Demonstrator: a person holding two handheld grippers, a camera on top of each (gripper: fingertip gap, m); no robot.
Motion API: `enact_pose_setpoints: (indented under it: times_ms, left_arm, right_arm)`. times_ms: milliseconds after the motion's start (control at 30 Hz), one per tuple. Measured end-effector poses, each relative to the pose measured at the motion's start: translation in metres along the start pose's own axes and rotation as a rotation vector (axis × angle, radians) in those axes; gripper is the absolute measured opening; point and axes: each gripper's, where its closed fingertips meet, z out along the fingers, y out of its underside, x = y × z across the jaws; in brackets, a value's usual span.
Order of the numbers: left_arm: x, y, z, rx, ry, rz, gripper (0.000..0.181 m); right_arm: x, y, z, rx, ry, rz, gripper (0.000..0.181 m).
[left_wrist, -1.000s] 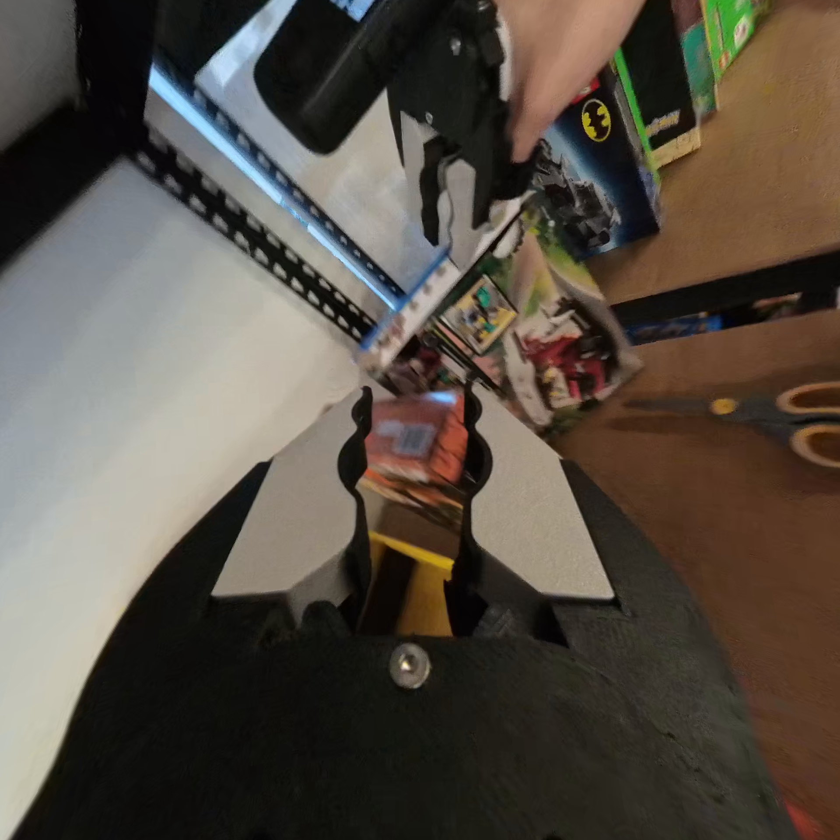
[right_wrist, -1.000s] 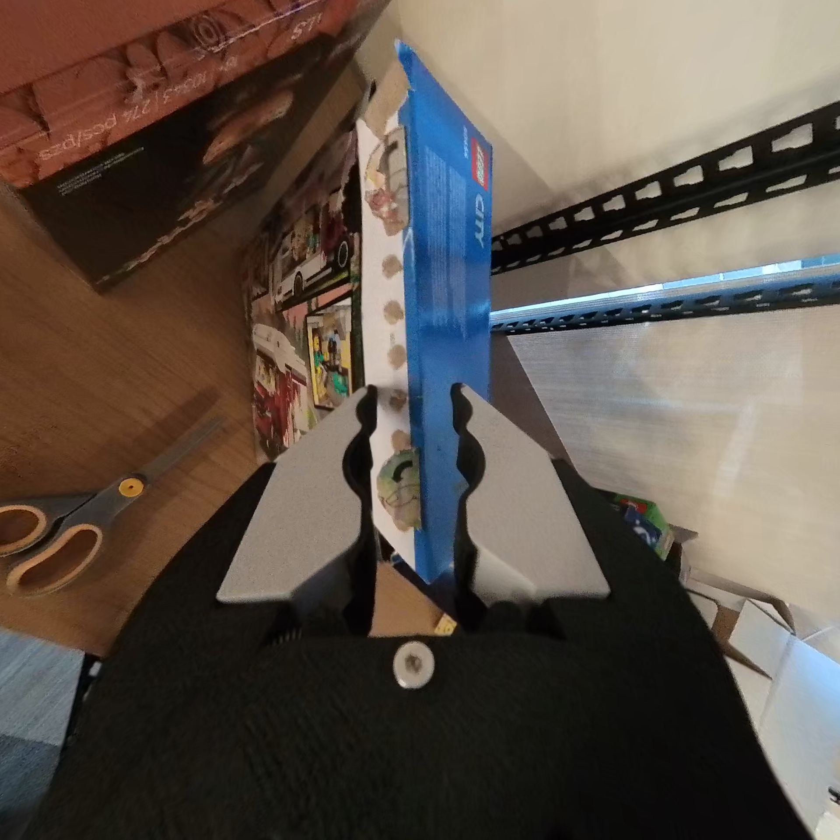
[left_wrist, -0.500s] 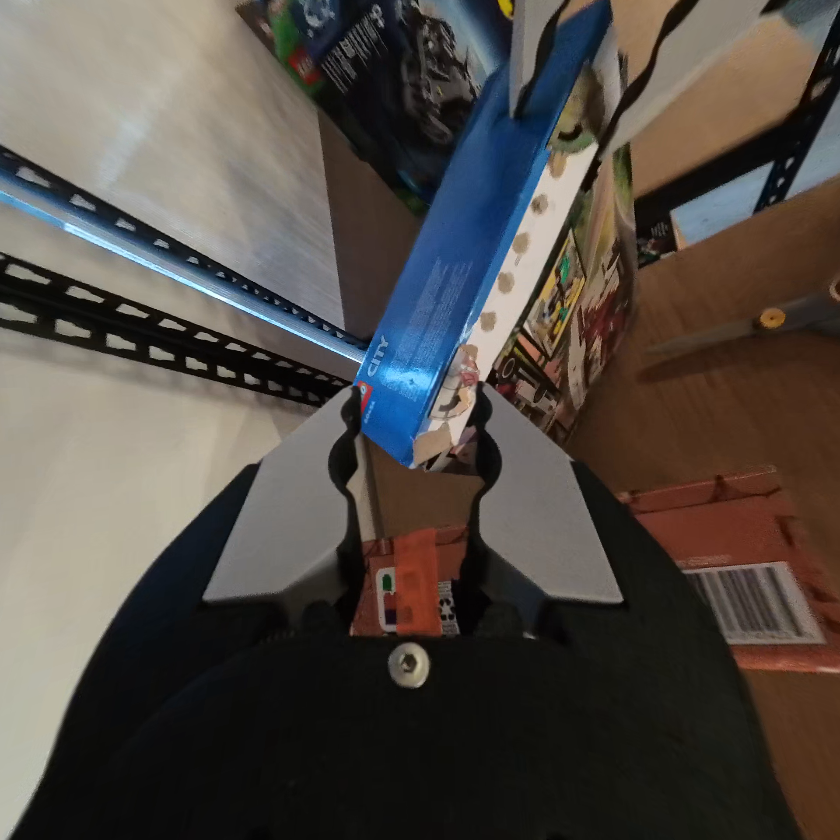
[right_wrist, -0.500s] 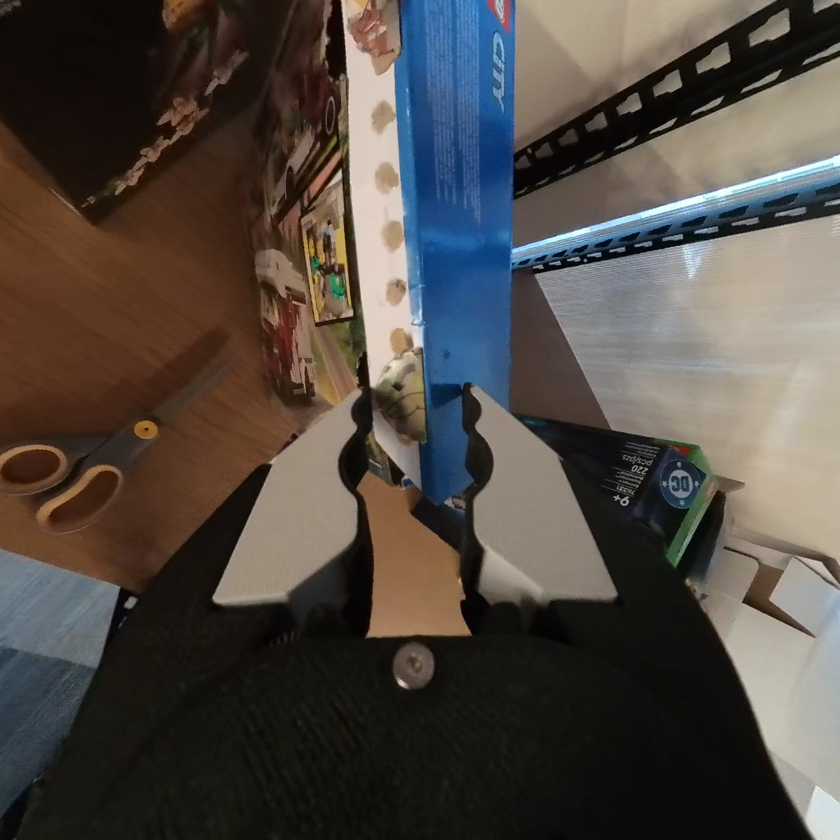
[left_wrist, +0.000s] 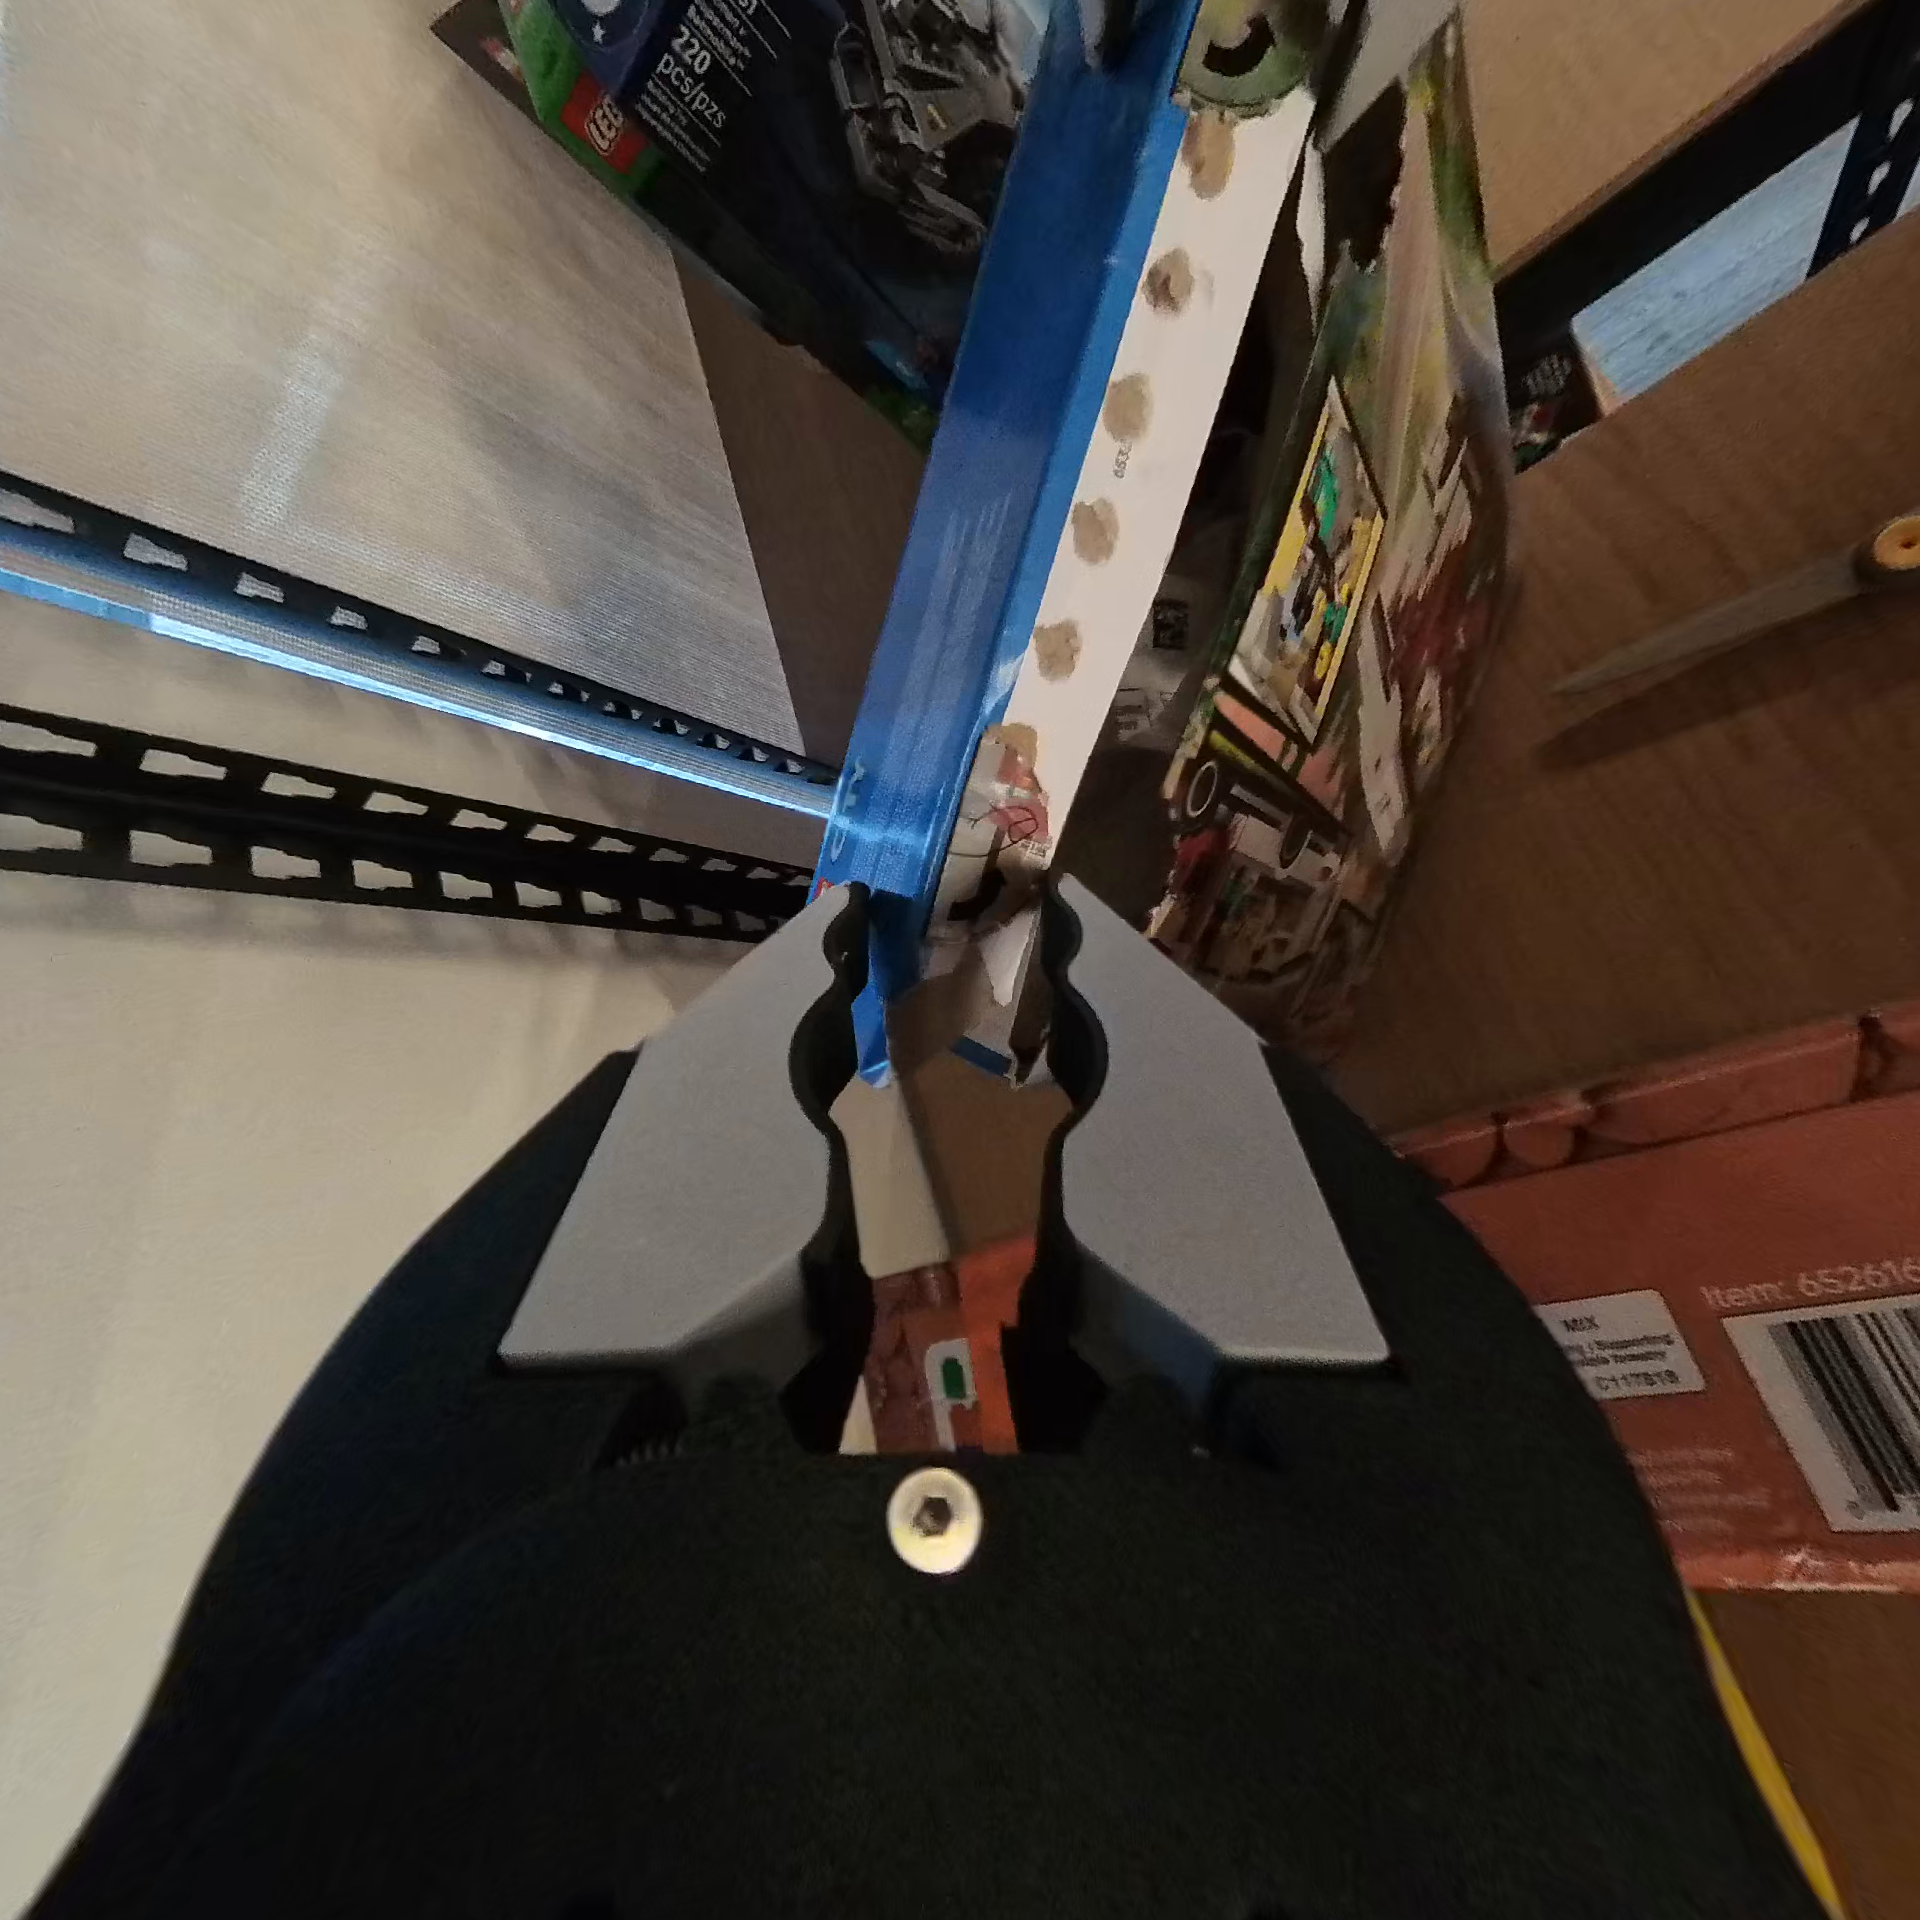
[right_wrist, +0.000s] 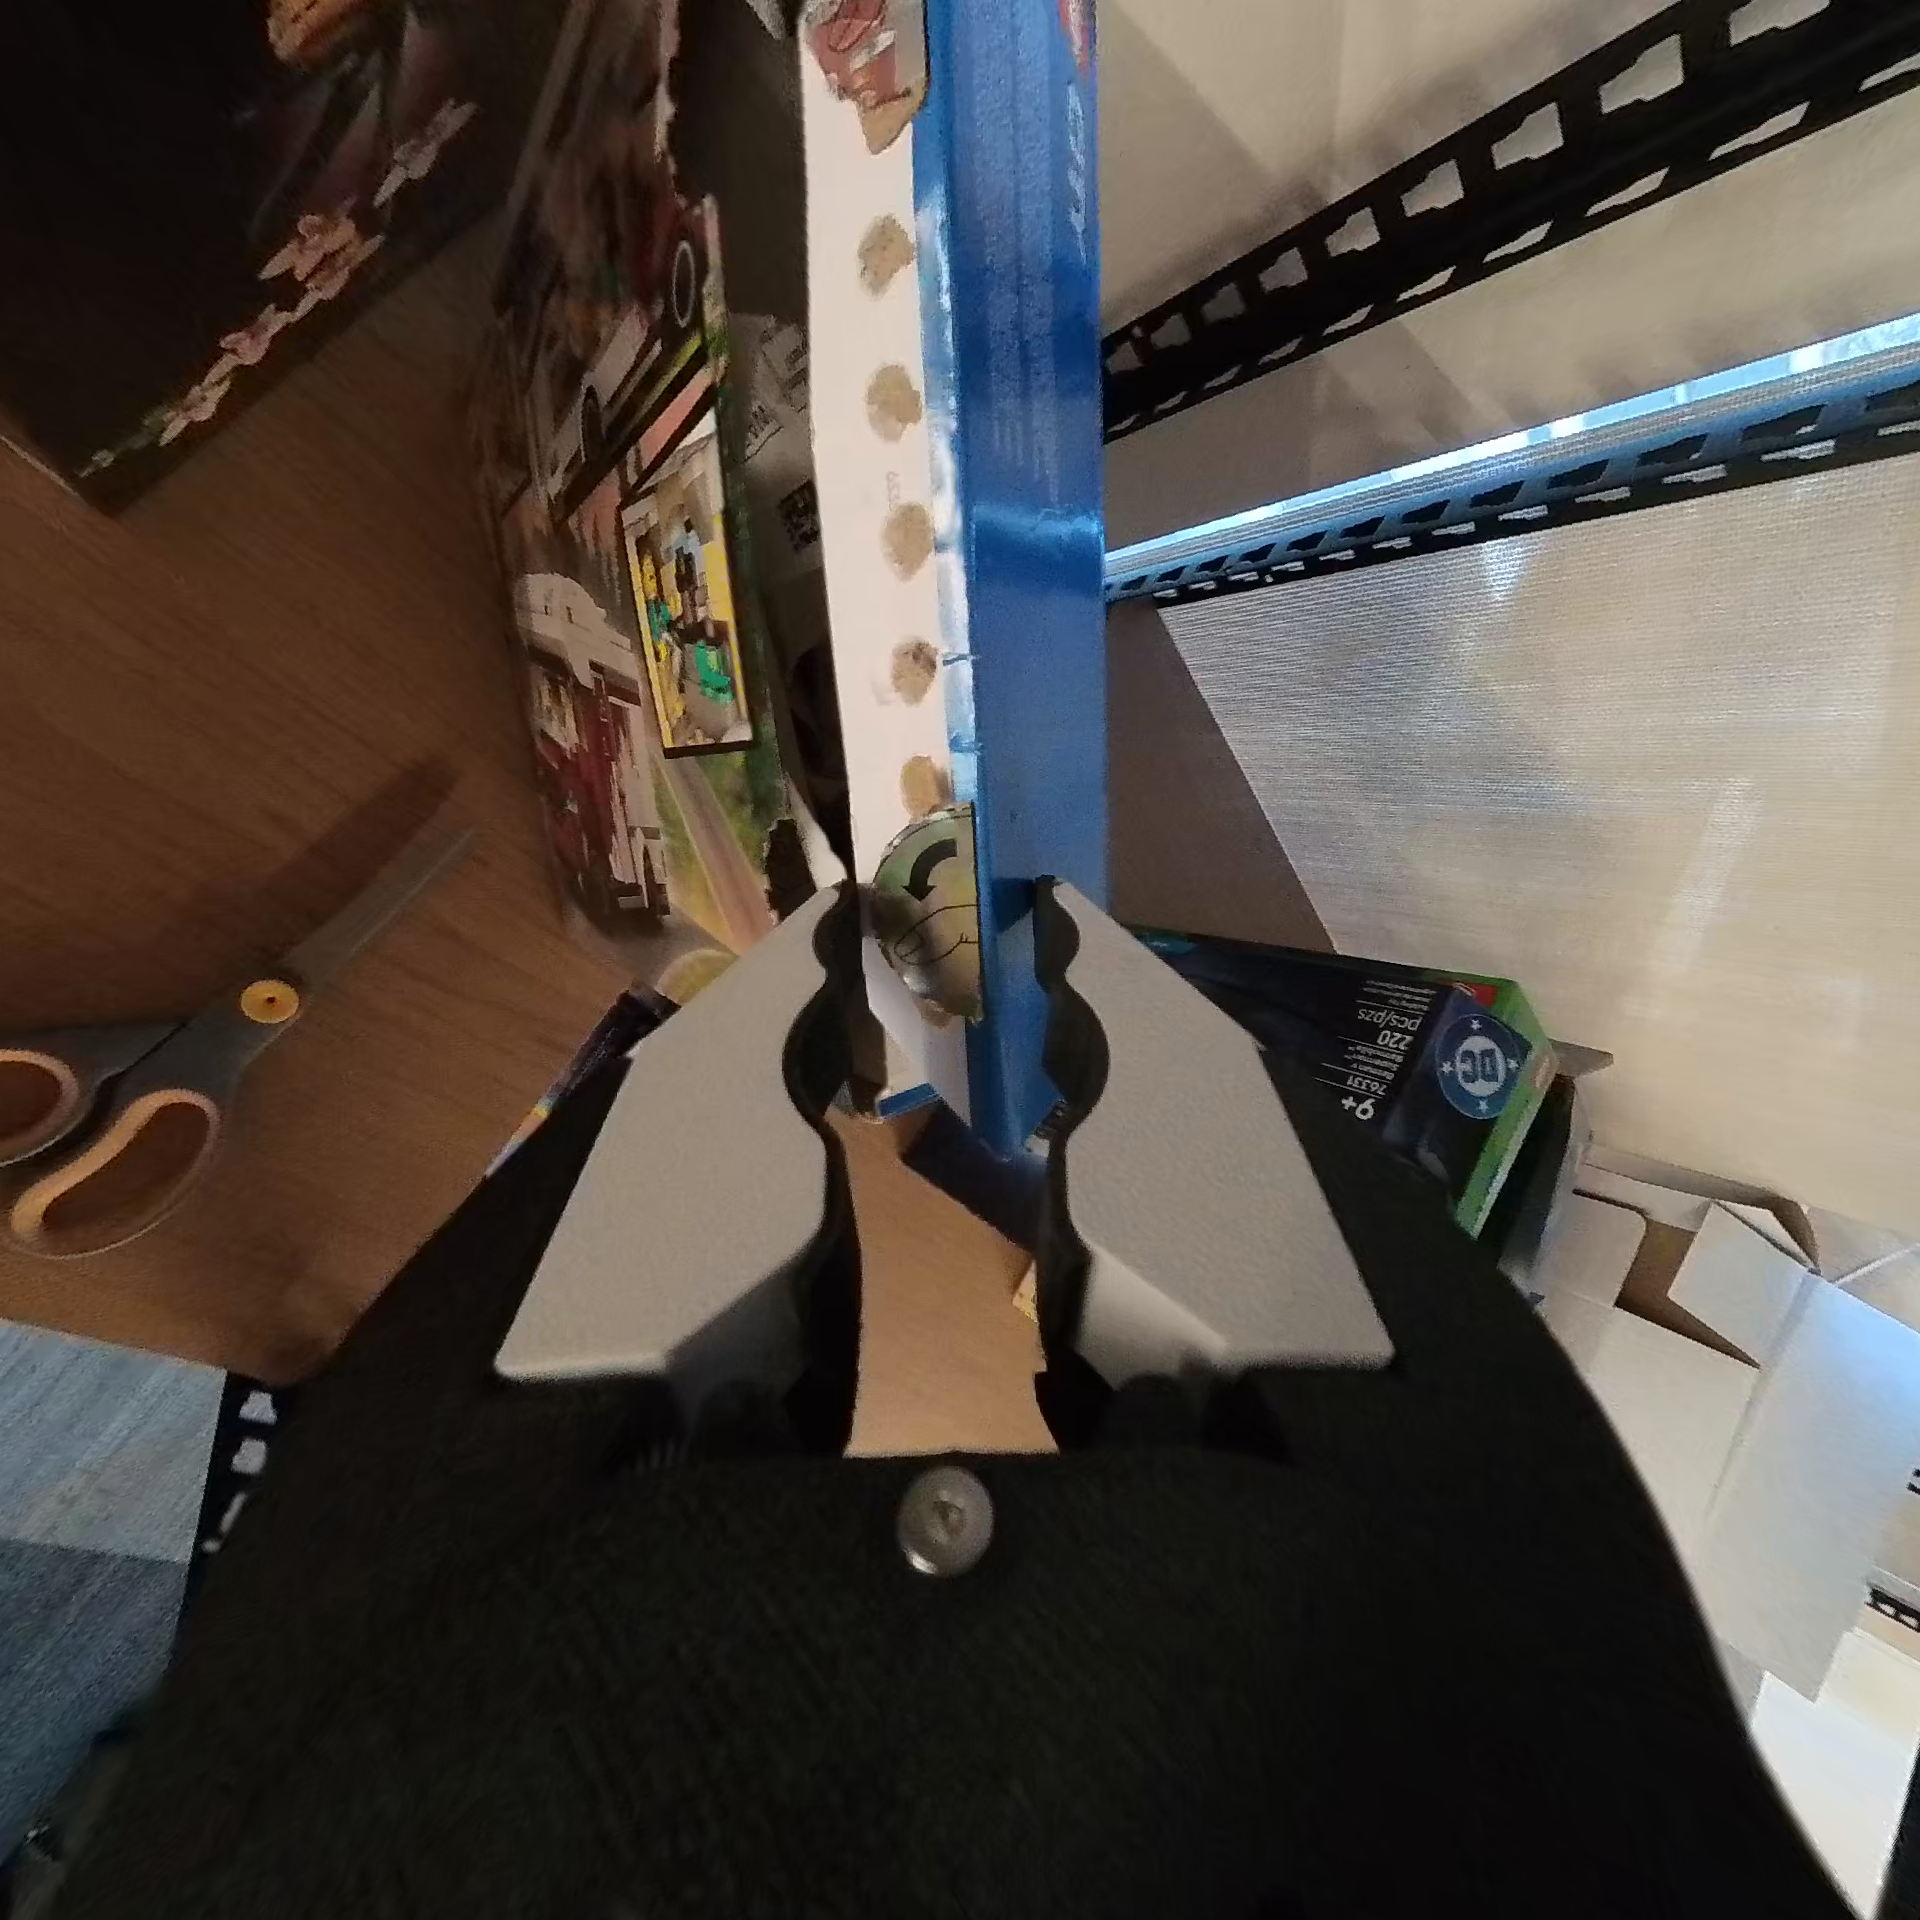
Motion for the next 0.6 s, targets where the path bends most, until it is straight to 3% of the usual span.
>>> enact_pose_setpoints:
  times_ms: [133,367,600]
  left_arm:
    - [0.004,0.003,0.003,-0.026,0.029,0.019,0.033]
    - [0.005,-0.002,0.001,0.053,0.083,-0.025,0.026]
    - [0.008,0.001,0.007,0.031,0.029,0.069,0.023]
  right_arm:
    - [-0.003,0.002,0.006,0.004,0.023,-0.005,0.033]
    - [-0.002,0.003,0.006,0.004,0.057,-0.007,0.033]
    - [-0.006,0.005,0.012,-0.056,0.114,-0.053,0.034]
